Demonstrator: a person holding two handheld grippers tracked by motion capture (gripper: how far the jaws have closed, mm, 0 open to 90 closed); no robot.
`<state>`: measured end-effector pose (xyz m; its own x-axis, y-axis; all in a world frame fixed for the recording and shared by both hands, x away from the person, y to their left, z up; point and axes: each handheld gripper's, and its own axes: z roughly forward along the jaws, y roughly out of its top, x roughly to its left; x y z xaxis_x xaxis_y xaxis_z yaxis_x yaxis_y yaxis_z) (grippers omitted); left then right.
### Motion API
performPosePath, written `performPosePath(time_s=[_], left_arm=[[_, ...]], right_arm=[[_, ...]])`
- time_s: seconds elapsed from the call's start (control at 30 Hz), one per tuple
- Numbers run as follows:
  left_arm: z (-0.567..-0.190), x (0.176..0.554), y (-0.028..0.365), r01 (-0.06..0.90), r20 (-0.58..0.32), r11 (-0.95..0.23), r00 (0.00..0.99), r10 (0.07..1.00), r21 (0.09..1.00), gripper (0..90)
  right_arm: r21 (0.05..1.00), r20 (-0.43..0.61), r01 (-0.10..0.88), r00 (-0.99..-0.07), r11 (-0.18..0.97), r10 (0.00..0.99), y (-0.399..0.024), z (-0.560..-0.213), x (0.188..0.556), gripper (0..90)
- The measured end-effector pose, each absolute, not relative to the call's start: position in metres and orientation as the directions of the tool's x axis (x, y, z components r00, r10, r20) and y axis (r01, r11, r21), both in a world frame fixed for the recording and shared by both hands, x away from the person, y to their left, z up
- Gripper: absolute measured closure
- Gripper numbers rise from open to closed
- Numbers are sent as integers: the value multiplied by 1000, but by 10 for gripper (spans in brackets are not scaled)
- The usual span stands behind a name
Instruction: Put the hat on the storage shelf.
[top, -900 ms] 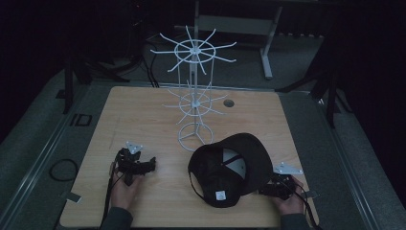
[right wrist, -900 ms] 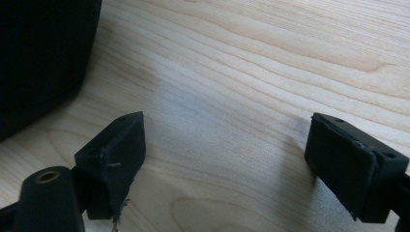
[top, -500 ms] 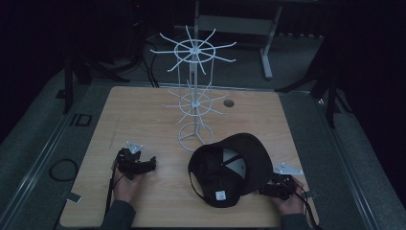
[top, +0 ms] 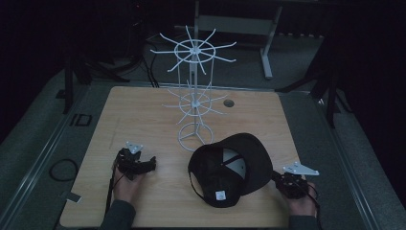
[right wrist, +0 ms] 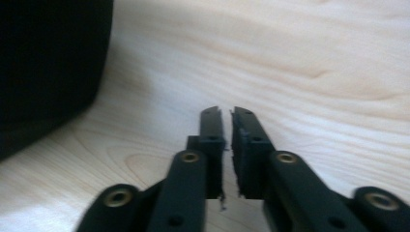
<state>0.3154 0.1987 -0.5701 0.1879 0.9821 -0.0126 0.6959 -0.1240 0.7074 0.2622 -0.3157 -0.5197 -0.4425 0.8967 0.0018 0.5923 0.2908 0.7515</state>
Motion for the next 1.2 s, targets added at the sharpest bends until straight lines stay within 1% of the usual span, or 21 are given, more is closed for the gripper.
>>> performPosePath(time_s=[0.07,0.1,0.13,0.17,0.2,0.23,0.27,0.37,0.53,0.6,0.63,0.8,0.9,1.2], left_arm=[[-570,315,199,696,-12,-125,188,982,707,132],[-570,315,199,696,-12,-124,188,982,708,132],[-570,315,199,696,-12,-124,188,982,708,132],[-570,315,199,696,-12,-125,188,982,707,132],[-570,315,199,696,-12,-125,188,982,707,132],[-570,315,199,696,-12,-124,188,982,708,132],[-570,315,199,696,-12,-124,188,982,708,132],[-570,315,199,696,-11,-126,189,982,707,132],[-570,315,199,696,-11,-126,189,982,706,132],[-570,315,199,696,-11,-126,189,982,707,132],[-570,315,199,696,-12,-125,188,982,707,132],[-570,315,199,696,-11,-126,189,982,707,132],[-570,315,199,696,-11,-126,189,982,707,132],[-570,315,199,696,-11,-126,189,982,707,132]], right_arm=[[760,0,583,-442,288,897,-318,-514,259,892],[772,-6,566,-447,288,895,-322,-501,254,896],[772,-6,566,-447,288,895,-322,-501,254,896],[784,-21,544,-459,300,888,-324,-488,249,898],[784,-21,544,-459,300,888,-324,-488,249,898],[791,-39,523,-474,317,880,-323,-475,244,899],[791,-39,523,-474,317,880,-323,-475,244,899],[807,-73,475,-511,352,857,-315,-454,237,899],[828,-88,427,-541,363,836,-304,-439,231,899],[837,-76,418,-552,354,831,-301,-435,230,899],[846,-69,401,-571,352,818,-297,-432,229,899],[842,-74,385,-613,379,786,-282,-431,236,898],[836,-65,381,-646,395,760,-265,-435,248,898],[826,-82,351,-701,442,708,-232,-434,270,893]])
